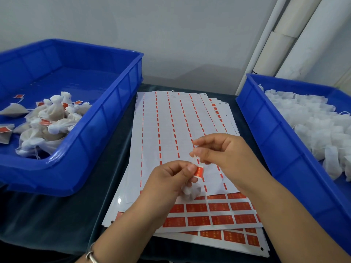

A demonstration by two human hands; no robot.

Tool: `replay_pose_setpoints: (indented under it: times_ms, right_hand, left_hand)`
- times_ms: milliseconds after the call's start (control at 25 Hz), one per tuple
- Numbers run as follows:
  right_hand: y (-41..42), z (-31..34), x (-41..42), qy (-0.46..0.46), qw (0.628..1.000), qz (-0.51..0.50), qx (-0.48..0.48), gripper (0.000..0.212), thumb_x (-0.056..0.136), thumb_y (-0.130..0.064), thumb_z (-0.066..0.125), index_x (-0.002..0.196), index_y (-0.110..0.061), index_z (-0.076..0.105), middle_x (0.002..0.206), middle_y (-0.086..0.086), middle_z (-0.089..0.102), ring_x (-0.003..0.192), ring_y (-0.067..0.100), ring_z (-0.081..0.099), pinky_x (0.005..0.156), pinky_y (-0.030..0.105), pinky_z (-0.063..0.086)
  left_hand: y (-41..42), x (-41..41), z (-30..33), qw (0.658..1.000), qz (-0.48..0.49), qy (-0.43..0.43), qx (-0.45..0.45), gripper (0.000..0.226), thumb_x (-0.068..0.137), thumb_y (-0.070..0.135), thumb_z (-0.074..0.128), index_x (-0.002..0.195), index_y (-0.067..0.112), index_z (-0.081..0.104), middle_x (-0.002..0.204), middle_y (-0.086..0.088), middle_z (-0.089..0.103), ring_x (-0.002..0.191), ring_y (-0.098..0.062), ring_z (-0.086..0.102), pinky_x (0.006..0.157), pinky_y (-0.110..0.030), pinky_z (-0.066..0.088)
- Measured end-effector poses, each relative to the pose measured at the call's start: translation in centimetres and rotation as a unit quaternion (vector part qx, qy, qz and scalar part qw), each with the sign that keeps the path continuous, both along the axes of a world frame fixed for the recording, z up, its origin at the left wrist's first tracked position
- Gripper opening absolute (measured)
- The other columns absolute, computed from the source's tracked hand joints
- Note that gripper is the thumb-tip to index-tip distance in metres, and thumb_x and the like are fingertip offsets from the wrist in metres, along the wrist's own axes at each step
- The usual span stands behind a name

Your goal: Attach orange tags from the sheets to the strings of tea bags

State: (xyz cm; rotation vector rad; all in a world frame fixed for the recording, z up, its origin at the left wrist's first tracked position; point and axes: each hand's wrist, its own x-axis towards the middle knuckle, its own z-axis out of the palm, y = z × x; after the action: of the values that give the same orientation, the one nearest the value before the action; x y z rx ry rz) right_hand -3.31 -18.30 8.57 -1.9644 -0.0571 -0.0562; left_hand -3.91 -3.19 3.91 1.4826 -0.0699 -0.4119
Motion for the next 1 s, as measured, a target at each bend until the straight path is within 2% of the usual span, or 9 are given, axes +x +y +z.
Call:
replay_pose_setpoints:
  times_ms: [80,200,400,520,600,720,840,920,1000]
  right_hand:
    - [0.0,-0.3,-0.3,0.029,1.0,0.007,0.0,0.033,0.066,-0.038,0.078,0.096,-0.037,0.064,0.083,-0.019,0.07,0.076,0.002,0.068,0.061,0.014,0.054]
    - [-0.1,-0.8,-0.6,0.05,0.998,0.014,-0.026,0.037,0.071,-0.027,0.079,0.101,-0.038,0.06,0.081,-0.017,0.072,0.077,0.0,0.069,0.068,0.015,0.051]
    - [-0.2,-1.4,-0.7,0.024,1.0,-0.015,-0.004,0.035,0.079,-0.014,0.073,0.099,-0.041,0.06,0.079,-0.014,0.073,0.077,0.002,0.069,0.072,0.015,0.05]
    - [0.6,-1.8,-0.6,0.011,0.999,-0.032,0.038,0.04,0.082,-0.011,0.07,0.107,-0.041,0.06,0.083,-0.014,0.071,0.077,0.004,0.069,0.069,0.017,0.055]
    - [1.4,-2.2,-0.4,0.018,0.998,-0.042,0.036,0.045,0.081,-0.016,0.071,0.11,-0.047,0.055,0.091,-0.017,0.066,0.076,0.0,0.066,0.059,0.01,0.052]
    - [2.8,-3.1,-0.5,0.061,0.998,-0.014,0.016,0.045,0.082,-0.024,0.071,0.11,-0.053,0.048,0.101,-0.024,0.058,0.075,-0.004,0.064,0.052,0.009,0.048]
    - [3.5,-3.8,-0.8,0.092,0.996,0.004,0.001,0.038,0.084,-0.029,0.068,0.102,-0.055,0.048,0.102,-0.027,0.056,0.076,-0.006,0.063,0.051,0.008,0.048]
    - [3.6,-4.1,-0.8,0.103,0.995,-0.001,-0.001,0.034,0.086,-0.03,0.066,0.099,-0.055,0.048,0.101,-0.027,0.056,0.075,-0.006,0.064,0.051,0.009,0.048]
    - [3.6,-4.5,-0.8,0.112,0.994,-0.013,-0.006,0.031,0.087,-0.029,0.064,0.098,-0.054,0.049,0.099,-0.026,0.057,0.073,-0.005,0.064,0.051,0.009,0.048]
  left_hand:
    - [0.0,0.0,0.1,0.997,0.035,-0.046,0.045,0.028,0.067,0.051,0.052,0.07,0.032,0.072,0.066,0.011,0.067,0.064,-0.003,0.061,0.056,-0.011,0.048]
    - [0.2,0.3,0.2,0.992,0.064,-0.078,0.075,0.026,0.065,0.051,0.053,0.07,0.032,0.07,0.067,0.016,0.068,0.064,0.002,0.062,0.049,-0.007,0.044]
    - [1.1,1.0,0.7,0.988,0.013,-0.091,0.126,0.006,0.076,0.034,0.067,0.072,0.03,0.069,0.064,0.014,0.068,0.057,0.003,0.061,0.048,-0.009,0.043]
    - [1.7,1.6,1.9,0.974,0.042,-0.127,0.182,0.009,0.083,0.03,0.065,0.075,0.029,0.066,0.066,0.017,0.067,0.063,0.003,0.062,0.058,-0.014,0.044]
    - [2.8,2.2,3.5,0.971,0.101,-0.143,0.166,0.009,0.084,0.026,0.064,0.076,0.029,0.065,0.069,0.017,0.067,0.065,0.001,0.063,0.063,-0.019,0.047]
    - [6.4,3.7,6.8,0.967,0.201,-0.147,0.049,0.012,0.084,0.019,0.063,0.075,0.026,0.064,0.071,0.01,0.069,0.066,-0.004,0.064,0.064,-0.026,0.051]
    - [10.9,5.6,9.6,0.916,0.344,-0.201,-0.042,0.013,0.085,0.016,0.063,0.074,0.023,0.065,0.072,0.005,0.069,0.067,-0.008,0.064,0.062,-0.021,0.051]
    - [12.8,6.8,10.4,0.866,0.435,-0.241,-0.042,0.006,0.083,0.016,0.062,0.079,0.018,0.066,0.072,0.003,0.067,0.063,-0.005,0.059,0.06,-0.018,0.048]
    - [14.1,8.1,9.8,0.841,0.497,-0.214,-0.024,0.006,0.084,0.017,0.06,0.085,0.015,0.065,0.068,0.006,0.063,0.056,0.0,0.055,0.058,-0.017,0.048]
